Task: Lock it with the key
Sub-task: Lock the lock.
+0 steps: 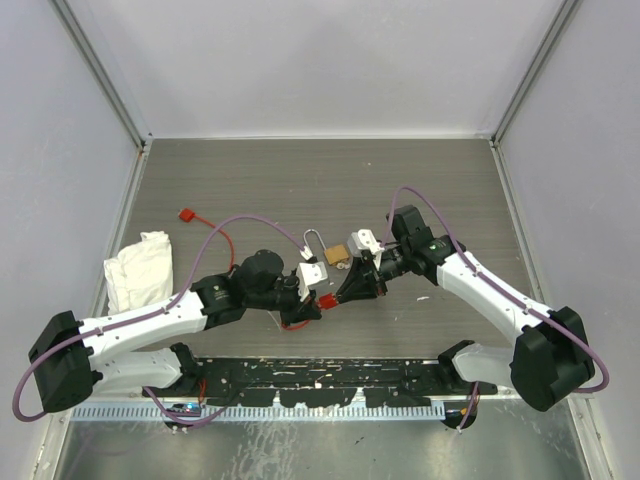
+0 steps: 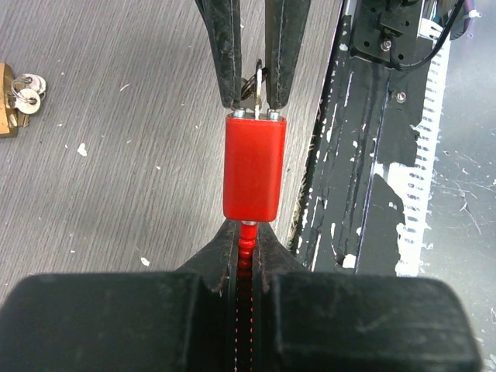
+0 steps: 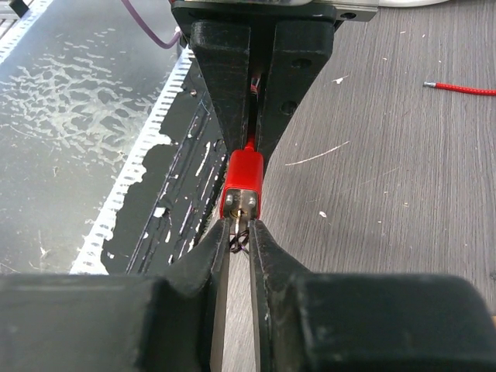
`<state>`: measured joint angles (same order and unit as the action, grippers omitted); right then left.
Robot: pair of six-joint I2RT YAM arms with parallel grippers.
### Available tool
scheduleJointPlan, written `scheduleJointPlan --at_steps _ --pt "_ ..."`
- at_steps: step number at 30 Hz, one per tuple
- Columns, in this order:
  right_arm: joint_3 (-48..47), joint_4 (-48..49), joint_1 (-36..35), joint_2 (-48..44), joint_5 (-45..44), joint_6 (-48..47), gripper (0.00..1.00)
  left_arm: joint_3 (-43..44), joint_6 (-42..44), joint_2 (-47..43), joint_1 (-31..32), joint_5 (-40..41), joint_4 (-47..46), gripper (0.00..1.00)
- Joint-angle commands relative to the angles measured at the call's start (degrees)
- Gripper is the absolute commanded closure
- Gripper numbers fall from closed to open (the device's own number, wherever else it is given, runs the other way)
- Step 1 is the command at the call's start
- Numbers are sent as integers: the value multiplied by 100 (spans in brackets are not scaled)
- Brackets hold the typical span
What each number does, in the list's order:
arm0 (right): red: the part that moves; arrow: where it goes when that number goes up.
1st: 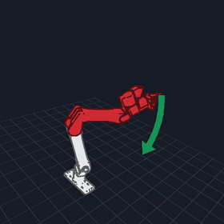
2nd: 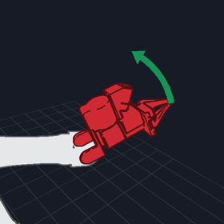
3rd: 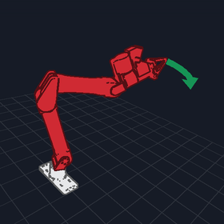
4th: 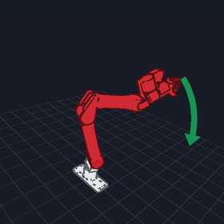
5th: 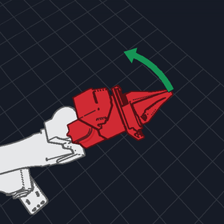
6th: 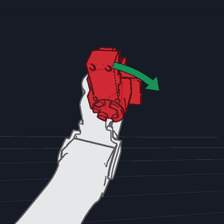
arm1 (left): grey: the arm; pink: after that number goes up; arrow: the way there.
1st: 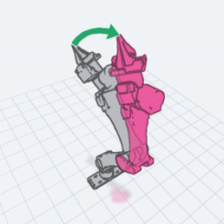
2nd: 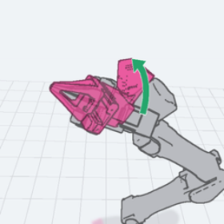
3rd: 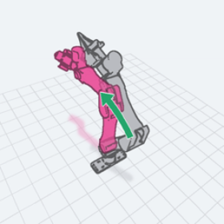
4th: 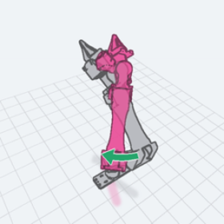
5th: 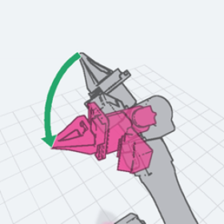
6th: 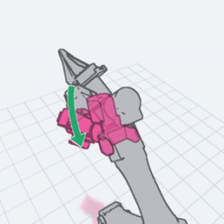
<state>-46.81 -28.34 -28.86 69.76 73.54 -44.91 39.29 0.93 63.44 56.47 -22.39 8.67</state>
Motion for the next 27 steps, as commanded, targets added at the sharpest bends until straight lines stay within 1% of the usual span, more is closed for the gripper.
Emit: scheduleJointPlan --at_steps 1,4,5,6,8,9,10,12,13,17,20,21,23,24,25,27 --pt "-144 49 -53 -19 120 -64 99 48 -5 -53 -20 -81 -366 100" --pt "-167 -155 -103 -8 -10 -321 99 25 -20 -107 -20 -81 -398 100" --pt "-156 -150 -127 -18 -21 -355 97 5 -45 -116 -20 -79 -415 100" --pt "-147 -139 -132 -31 -40 -354 92 -5 -59 -114 -19 -93 -426 100" --pt "-114 -105 -145 -49 -63 -359 76 -21 -88 -101 -21 -114 -435 100" --pt "-110 -98 -146 -54 -45 -359 73 -26 -100 -97 -22 -127 -442 100" --pt "-109 -98 -151 -54 -36 -365 76 -37 -123 -85 -22 -144 -451 100" --pt "-125 -125 -162 -45 -7 -387 94 -71 -164 -85 -22 -185 -506 100" --pt "-149 -195 -163 -35 9 -459 98 -90 -182 -93 -15 -186 -528 100" --pt "-231 -614 -213 5 32 -1003 99 -160 -215 -128 -21 -191 -578 100" --pt "-274 -868 -310 26 -261 -1393 99 -188 -240 -172 -14 -202 -585 100" --pt "-312 -1044 -359 26 -366 -1634 99 -198 -254 -200 -21 -214 -578 100" --pt "-418 -1718 -446 37 -485 -2650 99 -230 -286 -248 -51 -343 -560 100" --pt "-459 -2009 -488 30 -548 -3135 99 -260 -344 -283 -117 -555 -577 100" --pt "-468 -2154 -522 -18 -612 -3395 99 -315 -468 -295 -250 -874 -667 100" --pt "-406 -2076 -578 -213 -737 -3585 99 -490 -880 -219 -719 -1894 -985 100"
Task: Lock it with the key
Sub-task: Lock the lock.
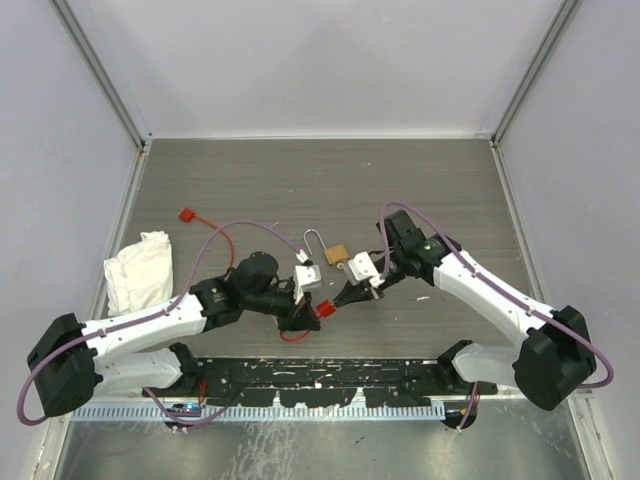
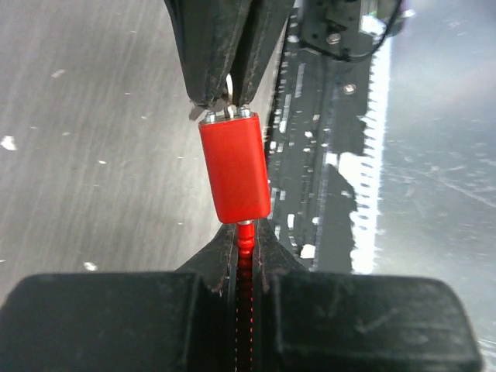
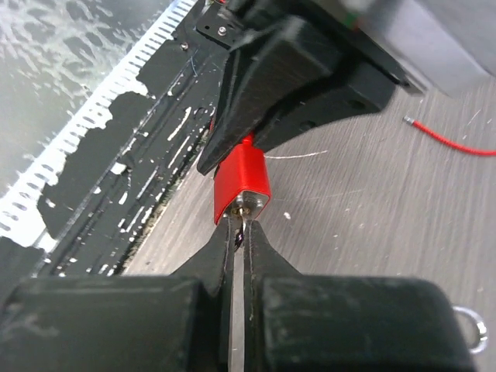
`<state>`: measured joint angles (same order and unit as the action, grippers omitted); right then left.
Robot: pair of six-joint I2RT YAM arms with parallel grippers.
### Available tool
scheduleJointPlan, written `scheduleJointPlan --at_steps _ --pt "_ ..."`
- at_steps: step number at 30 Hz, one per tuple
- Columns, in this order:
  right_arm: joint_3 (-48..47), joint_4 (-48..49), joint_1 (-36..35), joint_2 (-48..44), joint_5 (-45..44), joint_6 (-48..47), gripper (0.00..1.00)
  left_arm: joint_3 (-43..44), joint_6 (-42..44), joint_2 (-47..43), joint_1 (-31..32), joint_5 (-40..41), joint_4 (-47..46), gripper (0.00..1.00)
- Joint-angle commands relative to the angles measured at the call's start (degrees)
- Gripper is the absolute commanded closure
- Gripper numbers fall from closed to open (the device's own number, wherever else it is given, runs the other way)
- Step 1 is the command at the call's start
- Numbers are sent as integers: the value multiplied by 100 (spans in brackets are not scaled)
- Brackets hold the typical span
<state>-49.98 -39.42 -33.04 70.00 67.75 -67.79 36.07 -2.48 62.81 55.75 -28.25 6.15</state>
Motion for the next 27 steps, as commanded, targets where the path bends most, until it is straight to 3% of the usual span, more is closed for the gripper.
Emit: scheduleJointPlan --at_steps 1,4,6,8,10,13,15,17,20,23,25,27 --pt "-83 -895 -167 -279 -172 -1264 99 -254 -747 -91 -841 -1684 -895 100" --pt "-171 -807 -192 -197 -81 -825 99 -317 -987 120 -1078 -2260 -1012 100" --pt "-158 -303 -198 -124 55 324 99 -141 -842 181 -1078 -2039 -617 100" --pt "-148 197 -203 23 238 1720 99 139 -531 40 -920 -996 89 100" --pt "-186 77 -204 353 398 2144 99 424 14 -239 -386 717 712 100" --pt "-318 -661 -217 861 722 1923 99 657 633 -427 578 3262 1036 100" --pt "-421 -1087 -252 994 644 1425 99 685 907 -380 966 4190 1104 100" --pt "-417 -996 -278 856 371 1254 99 646 1070 -305 1159 4476 1101 100" --pt "86 195 -492 -27 -557 1429 99 519 965 -303 1139 3840 937 100" --pt "159 231 -636 -224 -890 792 99 303 352 -390 454 1326 503 100" --pt "233 518 -635 -265 -817 1054 99 105 -390 -360 -114 -314 -78 100" --pt "97 326 -630 -194 -619 1180 99 -40 -783 -372 -376 -1066 -360 100"
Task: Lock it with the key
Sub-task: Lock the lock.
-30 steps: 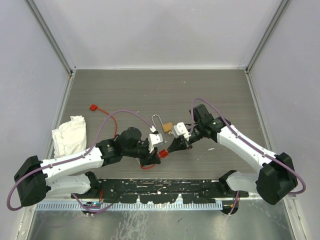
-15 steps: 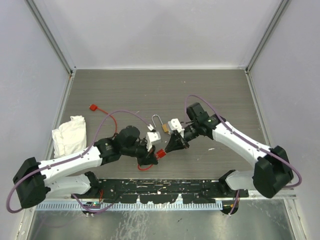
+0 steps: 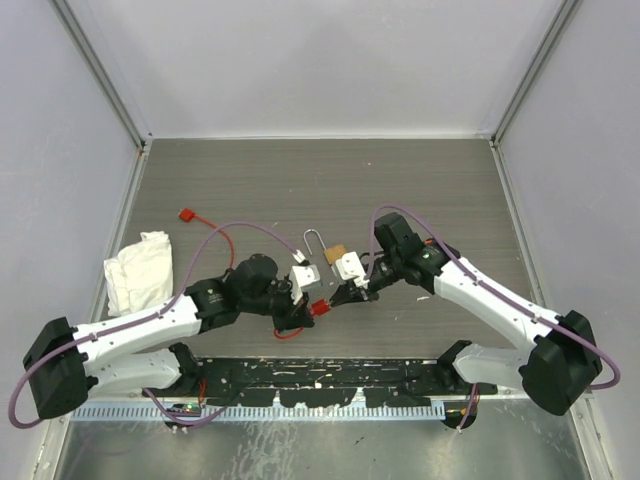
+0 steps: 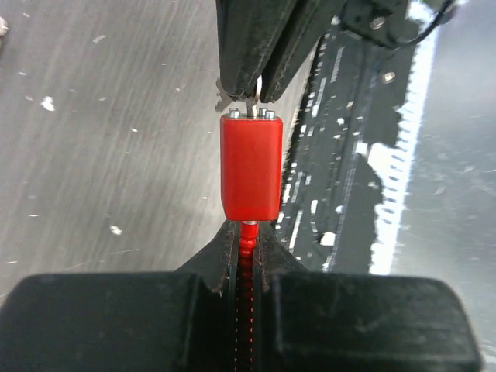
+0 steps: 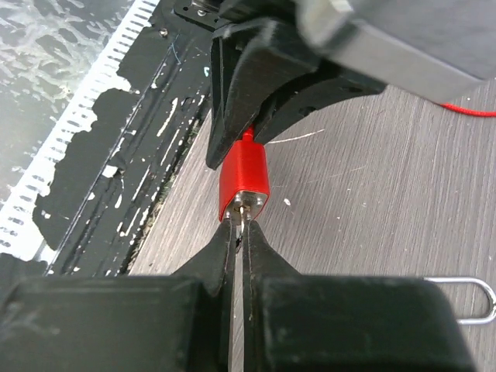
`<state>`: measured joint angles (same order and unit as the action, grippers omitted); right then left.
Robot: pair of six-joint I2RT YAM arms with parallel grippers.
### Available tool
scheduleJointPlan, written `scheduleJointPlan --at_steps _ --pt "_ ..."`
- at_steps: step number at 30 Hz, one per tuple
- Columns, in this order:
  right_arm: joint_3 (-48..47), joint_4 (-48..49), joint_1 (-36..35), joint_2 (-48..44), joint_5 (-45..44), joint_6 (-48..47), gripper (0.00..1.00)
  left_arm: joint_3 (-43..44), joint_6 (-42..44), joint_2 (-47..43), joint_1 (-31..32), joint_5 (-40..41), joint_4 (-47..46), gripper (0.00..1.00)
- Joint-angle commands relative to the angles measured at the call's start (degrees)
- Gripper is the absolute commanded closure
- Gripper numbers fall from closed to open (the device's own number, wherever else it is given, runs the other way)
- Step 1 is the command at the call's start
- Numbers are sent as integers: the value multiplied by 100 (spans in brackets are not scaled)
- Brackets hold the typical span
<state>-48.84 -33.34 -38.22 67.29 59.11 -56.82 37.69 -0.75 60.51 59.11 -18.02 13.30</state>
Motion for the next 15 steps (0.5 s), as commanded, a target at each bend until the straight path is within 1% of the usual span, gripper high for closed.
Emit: scheduleJointPlan --at_steps 1,2,3,4,6,7,8,10,11,13,15 --pt "-27 -354 -104 104 338 121 99 -190 -929 -191 -728 -1975 -926 100" --pt "10 -364 -100 104 380 156 99 -154 -847 -247 -714 -1676 -699 100" --pt "46 -366 -81 100 385 191 99 -50 -689 -306 -647 -1051 -343 100" --pt "66 -366 -51 78 389 211 99 85 -489 -364 -404 329 78 100" --pt "76 -295 39 57 483 333 99 332 165 -323 451 2508 663 100" --pt "63 -288 95 63 574 379 99 424 334 -229 880 3315 775 100" --pt "47 -287 152 84 685 418 99 527 478 -105 1185 3870 847 100" --pt "47 -287 222 132 850 461 99 662 754 183 1622 4483 879 100" --pt "36 -298 234 164 936 505 99 683 872 333 1769 4633 848 100" --pt "40 -308 249 223 1066 565 99 711 878 533 1831 4436 815 100" --pt "54 -349 253 274 1084 564 99 655 773 461 1738 3695 636 100"
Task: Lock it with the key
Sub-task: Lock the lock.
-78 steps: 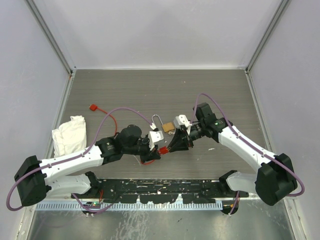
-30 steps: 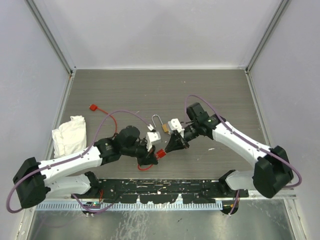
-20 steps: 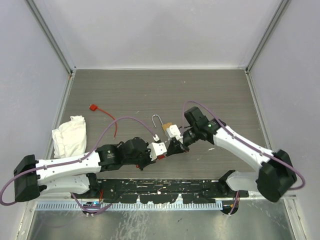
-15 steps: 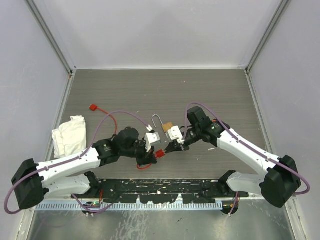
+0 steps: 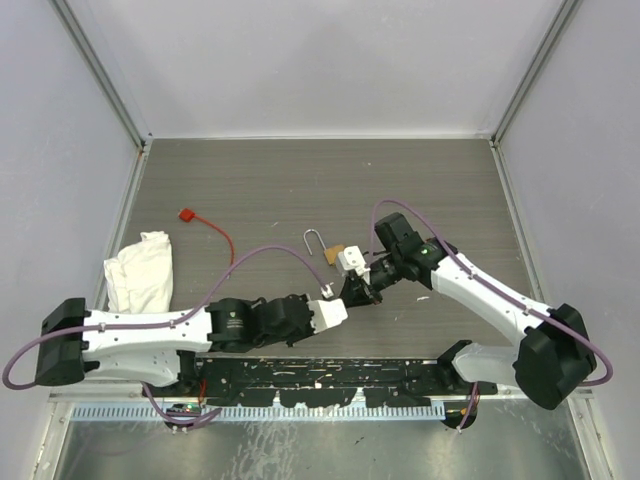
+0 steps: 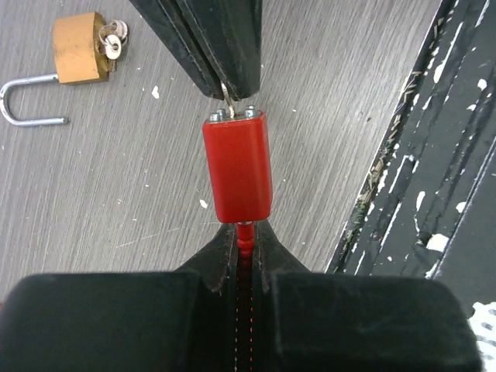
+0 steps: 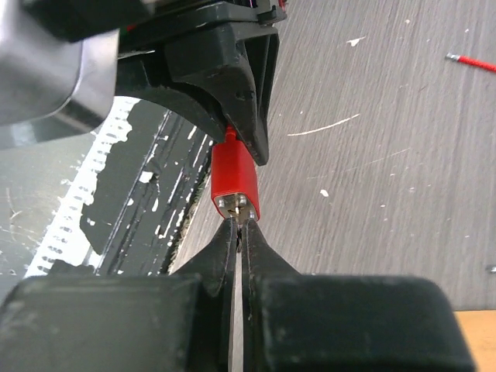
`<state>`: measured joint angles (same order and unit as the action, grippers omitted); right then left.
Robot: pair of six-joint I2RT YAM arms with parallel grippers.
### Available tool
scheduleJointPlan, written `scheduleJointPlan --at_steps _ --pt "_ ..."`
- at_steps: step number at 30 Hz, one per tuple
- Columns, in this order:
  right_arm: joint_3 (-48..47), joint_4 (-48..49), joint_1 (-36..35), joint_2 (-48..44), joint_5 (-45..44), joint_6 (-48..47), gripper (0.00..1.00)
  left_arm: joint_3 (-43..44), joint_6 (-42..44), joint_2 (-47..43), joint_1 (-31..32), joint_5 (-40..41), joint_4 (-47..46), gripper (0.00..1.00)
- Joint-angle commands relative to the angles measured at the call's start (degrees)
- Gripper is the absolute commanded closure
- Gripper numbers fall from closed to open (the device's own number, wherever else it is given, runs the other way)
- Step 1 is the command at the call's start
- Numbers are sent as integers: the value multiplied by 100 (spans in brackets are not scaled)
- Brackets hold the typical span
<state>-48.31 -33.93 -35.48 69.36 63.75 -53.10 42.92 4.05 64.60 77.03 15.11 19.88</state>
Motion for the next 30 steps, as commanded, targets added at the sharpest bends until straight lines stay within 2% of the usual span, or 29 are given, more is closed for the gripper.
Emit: scheduleJointPlan --at_steps 1,4,5,7,8,10,12,13,15,17,19,24,30 --pt "6 -316 -5 75 608 176 99 57 133 -109 -229 -408 -157 100" --pt "5 -392 36 93 576 130 99 -519 -819 -866 -1272 -2957 -871 100" --pt "14 -413 46 109 574 121 99 -762 -1249 -1134 -1704 -3827 -1424 100" --pt "-12 -452 43 155 618 86 99 -1253 -2219 -1634 -2458 -5035 -2395 100" --pt "-26 -487 42 182 638 60 99 -1414 -2590 -1843 -2683 -5262 -2711 100" --pt "-63 -548 44 264 639 1 99 -1403 -2723 -2115 -2769 -4889 -2502 100" --pt "-94 -596 42 290 618 -50 99 -1002 -2118 -2152 -2558 -3790 -1325 100" --pt "-84 -597 42 284 599 -65 99 -789 -1731 -2146 -2276 -2942 -724 100" --pt "-79 -576 42 260 547 -62 99 -539 -948 -2045 -1254 -852 5 100" --pt "-77 -564 71 238 526 -66 99 -401 -404 -1750 -346 514 360 100" --pt "-73 -562 131 219 530 -68 99 -273 -122 -1359 122 864 517 100" --pt "-92 -562 284 179 578 -34 99 -156 84 -595 205 636 288 100" --pt "-122 -553 664 147 894 135 99 -655 271 -1071 206 661 -485 100"
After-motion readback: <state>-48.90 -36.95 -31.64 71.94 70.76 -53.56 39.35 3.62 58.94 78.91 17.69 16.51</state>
